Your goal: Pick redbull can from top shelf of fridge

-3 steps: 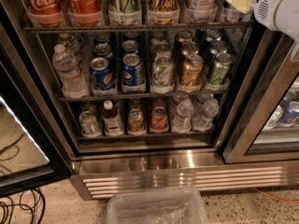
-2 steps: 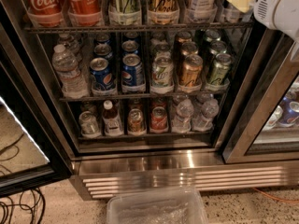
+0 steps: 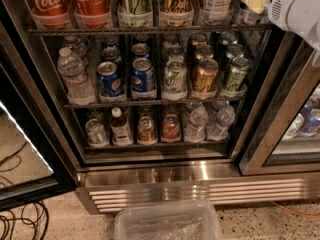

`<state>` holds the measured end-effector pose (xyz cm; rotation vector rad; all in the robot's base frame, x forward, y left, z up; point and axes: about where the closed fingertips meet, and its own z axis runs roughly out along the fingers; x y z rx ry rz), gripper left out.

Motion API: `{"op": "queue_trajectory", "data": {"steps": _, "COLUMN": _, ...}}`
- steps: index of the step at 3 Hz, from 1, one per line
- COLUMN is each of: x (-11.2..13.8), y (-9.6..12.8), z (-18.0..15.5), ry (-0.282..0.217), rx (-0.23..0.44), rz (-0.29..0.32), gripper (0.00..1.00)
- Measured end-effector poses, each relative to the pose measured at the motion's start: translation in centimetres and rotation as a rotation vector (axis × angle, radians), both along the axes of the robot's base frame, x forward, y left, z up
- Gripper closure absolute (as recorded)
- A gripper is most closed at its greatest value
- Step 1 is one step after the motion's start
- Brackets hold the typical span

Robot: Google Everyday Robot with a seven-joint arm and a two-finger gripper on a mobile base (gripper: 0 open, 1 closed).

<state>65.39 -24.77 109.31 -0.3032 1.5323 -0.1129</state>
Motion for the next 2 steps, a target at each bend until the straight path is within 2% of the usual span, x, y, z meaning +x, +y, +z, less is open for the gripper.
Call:
{"op": "queue_trajectory", "data": {"steps": 1, "x": -0.10, "y": 0.31, "z": 0.00, "ry": 0.000, "rx": 0.000, "rz": 0.000, "gripper": 0.36}}
{"op": "queue_trajectory", "data": {"steps": 2, "x": 0.35, "y": 0.43, "z": -0.27, "ry": 0.002, "rx": 0.005, "rz": -0.004, "gripper": 0.55}}
